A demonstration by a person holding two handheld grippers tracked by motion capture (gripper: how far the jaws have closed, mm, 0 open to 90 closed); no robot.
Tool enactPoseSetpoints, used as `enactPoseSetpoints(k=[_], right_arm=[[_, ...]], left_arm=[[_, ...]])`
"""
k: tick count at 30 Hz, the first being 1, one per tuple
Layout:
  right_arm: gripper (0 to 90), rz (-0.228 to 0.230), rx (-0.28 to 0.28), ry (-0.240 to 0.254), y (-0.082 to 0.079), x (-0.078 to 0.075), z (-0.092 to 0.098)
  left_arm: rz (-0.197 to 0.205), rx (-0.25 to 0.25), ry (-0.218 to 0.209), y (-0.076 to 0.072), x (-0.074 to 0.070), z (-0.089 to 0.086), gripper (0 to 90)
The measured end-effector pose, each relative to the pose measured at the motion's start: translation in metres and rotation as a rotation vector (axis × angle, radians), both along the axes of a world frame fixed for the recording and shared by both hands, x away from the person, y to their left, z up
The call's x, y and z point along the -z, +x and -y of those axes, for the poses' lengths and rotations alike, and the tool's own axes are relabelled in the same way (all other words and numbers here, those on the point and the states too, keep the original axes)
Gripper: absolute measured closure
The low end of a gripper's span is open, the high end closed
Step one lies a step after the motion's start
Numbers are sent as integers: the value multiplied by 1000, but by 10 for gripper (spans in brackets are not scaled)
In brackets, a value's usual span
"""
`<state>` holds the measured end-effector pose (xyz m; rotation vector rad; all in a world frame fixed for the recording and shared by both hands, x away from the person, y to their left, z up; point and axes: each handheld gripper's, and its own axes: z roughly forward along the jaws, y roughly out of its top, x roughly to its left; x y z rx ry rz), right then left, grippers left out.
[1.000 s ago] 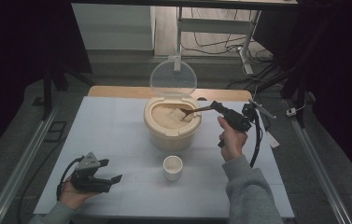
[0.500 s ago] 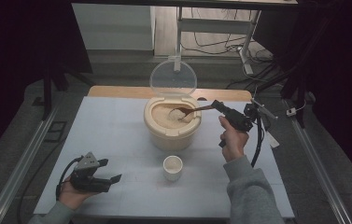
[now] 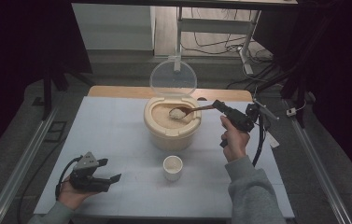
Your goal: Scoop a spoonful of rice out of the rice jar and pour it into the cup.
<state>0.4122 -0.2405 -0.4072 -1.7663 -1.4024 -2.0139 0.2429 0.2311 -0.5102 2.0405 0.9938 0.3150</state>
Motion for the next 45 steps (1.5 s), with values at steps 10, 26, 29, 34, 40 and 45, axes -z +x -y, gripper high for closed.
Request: enactPoseSetpoints(k=[10,26,29,34,40,45], right_arm=[[830,2,-16,12,-3,-2,1],[830,0,-42,38,-14,-3,8],[830,1,-54,43,-19,-4,10],[830,3,-82,40,-30,-5,13],[830,-12,-121,43,-41,-1,17],[830,-23,-143,50,-50,5,21]], left_arm=[[-4,2,2,0,1,0,179],[-3,2,2,-1,0,0,179],[-4,3,1,0,0,1,179],[-5,2,0,0,0,0,179],[-7,3,-3,0,0,0,179],[-9,1,-6,0,0,0,179]])
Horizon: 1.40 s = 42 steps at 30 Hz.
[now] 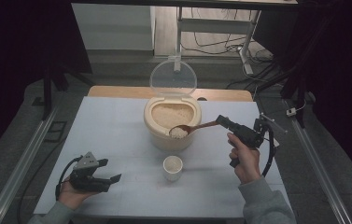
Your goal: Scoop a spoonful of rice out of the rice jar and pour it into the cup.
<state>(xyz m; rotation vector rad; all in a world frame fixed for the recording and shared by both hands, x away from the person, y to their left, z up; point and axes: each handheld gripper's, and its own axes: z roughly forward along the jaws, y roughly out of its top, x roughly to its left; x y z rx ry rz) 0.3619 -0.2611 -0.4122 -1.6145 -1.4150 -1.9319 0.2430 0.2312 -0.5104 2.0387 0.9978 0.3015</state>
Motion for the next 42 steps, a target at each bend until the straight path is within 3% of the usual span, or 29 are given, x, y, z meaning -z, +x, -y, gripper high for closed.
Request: enactPoseSetpoints(k=[13,27,33,42], right_arm=[[830,-32,-36,-42,-15,17,9],[829,-70,-98,-187,-15,27,-1],[829,-44,-102,-261,-14,22,-9],[829,32,-96,-348,-18,9,-18]], left_arm=[[-6,-2,-1,0,1,0,178],[-17,3,6,0,3,1,179],[-20,4,7,1,4,1,179],[-21,6,11,1,4,2,179]])
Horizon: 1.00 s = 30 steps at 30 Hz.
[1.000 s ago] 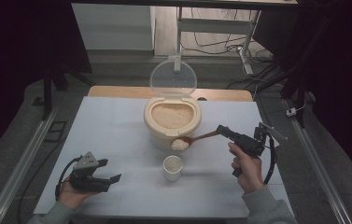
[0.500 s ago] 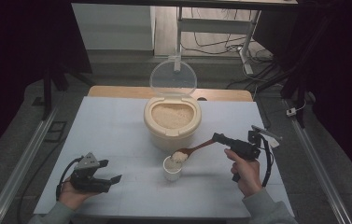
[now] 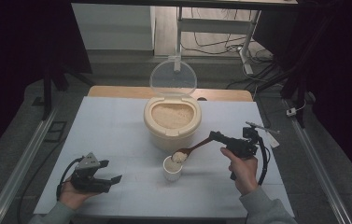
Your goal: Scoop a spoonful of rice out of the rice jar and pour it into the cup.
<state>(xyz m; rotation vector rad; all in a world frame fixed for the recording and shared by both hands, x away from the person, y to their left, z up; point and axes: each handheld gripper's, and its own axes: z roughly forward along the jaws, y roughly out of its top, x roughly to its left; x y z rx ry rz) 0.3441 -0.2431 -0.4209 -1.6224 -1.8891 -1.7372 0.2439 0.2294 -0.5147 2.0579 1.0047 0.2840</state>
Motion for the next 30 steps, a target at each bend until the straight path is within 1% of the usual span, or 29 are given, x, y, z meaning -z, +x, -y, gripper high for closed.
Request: enactPoseSetpoints(k=[3,9,11,13,16,18,20,25,30], right_arm=[[829,31,-12,-41,-3,-4,-5],[829,119,-36,-98,-11,-12,-13],[829,159,-46,-116,-14,-14,-15],[829,201,-58,-122,-17,-16,-16],[829,251,-77,-151,-21,-19,-18],[829,280,-82,-162,-24,-20,-19],[829,289,-88,-149,-24,-20,-18],[830,302,-88,-136,-24,-20,-15],[830,309,-83,-94,-25,-20,-7]], left_arm=[[0,0,1,0,0,0,179],[-1,-1,2,0,1,0,179],[1,-1,2,0,1,0,179],[0,-2,2,0,1,0,179],[0,-1,3,0,1,0,179],[-2,-2,4,0,1,1,179],[-1,-1,4,0,1,1,179],[-1,-3,3,0,1,1,179],[-2,-3,2,1,1,0,179]])
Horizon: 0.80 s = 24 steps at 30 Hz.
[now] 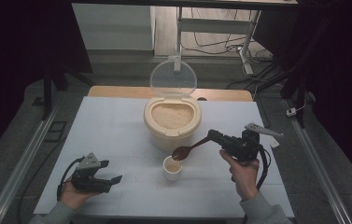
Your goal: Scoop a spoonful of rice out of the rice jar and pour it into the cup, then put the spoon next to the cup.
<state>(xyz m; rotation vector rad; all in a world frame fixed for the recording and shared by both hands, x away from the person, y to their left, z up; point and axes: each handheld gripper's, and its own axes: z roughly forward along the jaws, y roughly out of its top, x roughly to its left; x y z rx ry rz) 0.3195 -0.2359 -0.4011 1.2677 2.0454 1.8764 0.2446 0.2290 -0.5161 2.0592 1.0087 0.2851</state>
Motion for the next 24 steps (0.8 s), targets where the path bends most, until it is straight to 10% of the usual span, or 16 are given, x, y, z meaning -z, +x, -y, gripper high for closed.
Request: enactPoseSetpoints(k=[15,24], right_arm=[[829,53,-3,17,-7,-13,44],[829,-49,-146,-109,-1,-14,47]], left_arm=[[2,-3,0,0,0,0,179],[-1,-2,4,0,1,0,179]])
